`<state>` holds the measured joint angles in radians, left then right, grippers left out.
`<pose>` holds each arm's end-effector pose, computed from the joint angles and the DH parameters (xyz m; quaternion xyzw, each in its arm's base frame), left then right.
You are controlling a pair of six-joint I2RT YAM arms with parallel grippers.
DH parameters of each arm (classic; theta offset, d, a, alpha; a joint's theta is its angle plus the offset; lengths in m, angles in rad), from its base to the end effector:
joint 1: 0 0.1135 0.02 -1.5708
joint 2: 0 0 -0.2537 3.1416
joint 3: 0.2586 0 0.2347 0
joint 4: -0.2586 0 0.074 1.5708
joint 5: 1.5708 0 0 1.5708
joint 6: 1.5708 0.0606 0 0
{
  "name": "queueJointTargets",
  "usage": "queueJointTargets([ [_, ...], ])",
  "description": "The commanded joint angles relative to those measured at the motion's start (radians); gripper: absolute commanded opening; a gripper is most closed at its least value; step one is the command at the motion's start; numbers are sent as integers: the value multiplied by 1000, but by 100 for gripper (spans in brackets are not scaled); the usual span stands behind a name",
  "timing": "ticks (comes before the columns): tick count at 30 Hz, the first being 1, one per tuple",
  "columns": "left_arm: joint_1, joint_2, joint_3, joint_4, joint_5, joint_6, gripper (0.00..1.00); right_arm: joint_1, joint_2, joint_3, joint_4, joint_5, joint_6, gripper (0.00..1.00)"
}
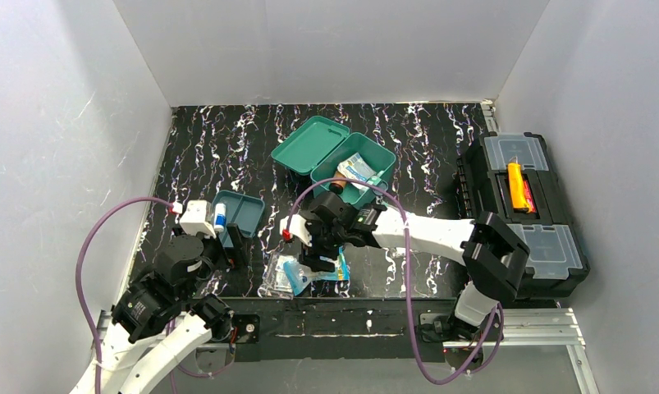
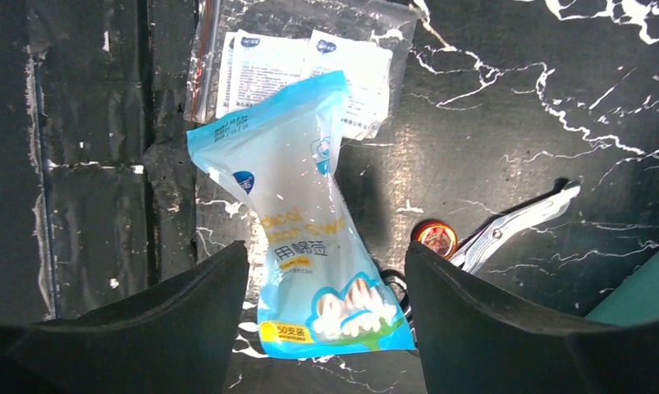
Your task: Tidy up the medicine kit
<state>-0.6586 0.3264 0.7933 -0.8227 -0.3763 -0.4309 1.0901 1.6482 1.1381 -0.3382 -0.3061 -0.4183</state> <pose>0.0749 -0.0298 0.3052 -0.0144 0.8135 -0.1592 0.5592 0.1475 0.3224 0.2092 -0.6723 0.6369 0.2498 0.2828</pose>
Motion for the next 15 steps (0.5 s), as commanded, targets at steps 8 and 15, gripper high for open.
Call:
queueJointTargets([
  [8, -4, -2, -3, 12, 1, 1, 98, 54, 83, 15, 89, 26, -46, 71],
  [15, -4, 0, -5, 14, 1, 1, 98, 69, 103, -11, 105, 61, -33, 65],
])
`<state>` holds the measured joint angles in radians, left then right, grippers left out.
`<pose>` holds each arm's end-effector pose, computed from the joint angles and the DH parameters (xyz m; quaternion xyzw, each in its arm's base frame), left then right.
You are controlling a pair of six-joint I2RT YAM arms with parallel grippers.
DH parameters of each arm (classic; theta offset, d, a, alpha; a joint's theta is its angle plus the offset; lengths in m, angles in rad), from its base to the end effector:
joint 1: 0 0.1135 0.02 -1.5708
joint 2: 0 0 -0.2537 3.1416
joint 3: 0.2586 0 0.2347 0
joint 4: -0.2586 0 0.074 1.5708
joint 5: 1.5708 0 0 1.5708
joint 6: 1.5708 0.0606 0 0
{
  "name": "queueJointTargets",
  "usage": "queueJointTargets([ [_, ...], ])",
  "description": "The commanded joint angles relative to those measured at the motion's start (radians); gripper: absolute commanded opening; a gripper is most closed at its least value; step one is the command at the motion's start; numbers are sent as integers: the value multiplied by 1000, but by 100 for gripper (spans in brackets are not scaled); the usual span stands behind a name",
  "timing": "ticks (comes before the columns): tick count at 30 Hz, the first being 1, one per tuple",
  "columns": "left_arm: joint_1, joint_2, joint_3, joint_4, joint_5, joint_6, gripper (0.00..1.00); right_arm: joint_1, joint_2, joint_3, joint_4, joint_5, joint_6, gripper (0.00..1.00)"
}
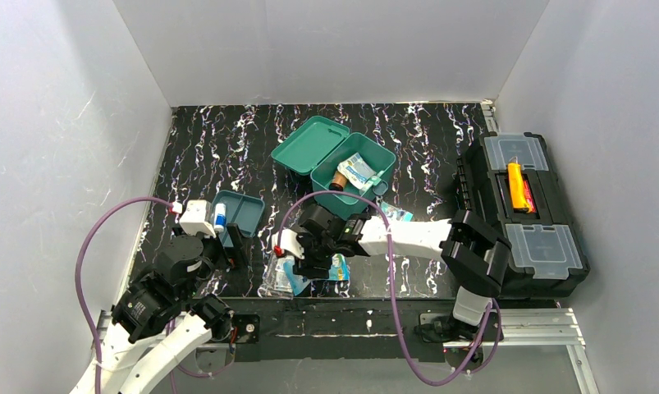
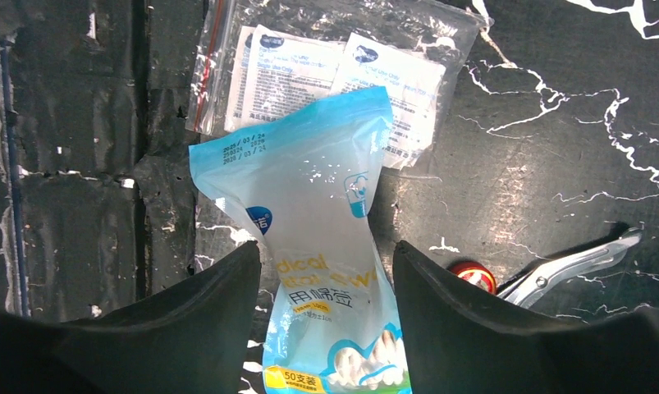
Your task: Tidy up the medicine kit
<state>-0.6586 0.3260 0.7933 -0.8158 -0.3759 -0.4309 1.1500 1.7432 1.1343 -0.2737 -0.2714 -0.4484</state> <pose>0.0751 -0.0300 0.3060 -0.0151 0.8115 -0.1612 0.5614 0.1355 0.3426 0.1806 -0.7004 0.6177 0.2345 0.2701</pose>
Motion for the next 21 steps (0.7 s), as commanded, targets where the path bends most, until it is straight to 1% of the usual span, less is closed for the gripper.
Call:
queueJointTargets([
  [1, -4, 0, -5, 7, 0, 1, 98, 8, 9, -9, 38, 26, 0, 64],
  [5, -4, 3, -6, 8, 1, 1, 98, 12, 20, -18, 34, 34, 6, 55],
  [10, -3, 2, -6, 8, 0, 1, 98, 24, 39, -24, 37, 51, 8, 54],
  [11, -3, 3, -7, 9, -1, 2, 98, 29, 44, -24, 36, 59, 8, 52],
  [13, -3, 3, -6, 9, -3, 1, 98, 34, 48, -27, 35, 69, 8, 42],
  [17, -3, 6, -6, 8, -4, -1, 98, 36, 30, -45, 47, 86, 17, 13],
  [19, -4, 9, -7, 9, -4, 0, 98, 39, 9, -59, 61, 104, 25, 1],
  [21, -3, 11, -5, 8, -4, -1, 98, 43, -24, -76, 83, 121, 40, 1],
])
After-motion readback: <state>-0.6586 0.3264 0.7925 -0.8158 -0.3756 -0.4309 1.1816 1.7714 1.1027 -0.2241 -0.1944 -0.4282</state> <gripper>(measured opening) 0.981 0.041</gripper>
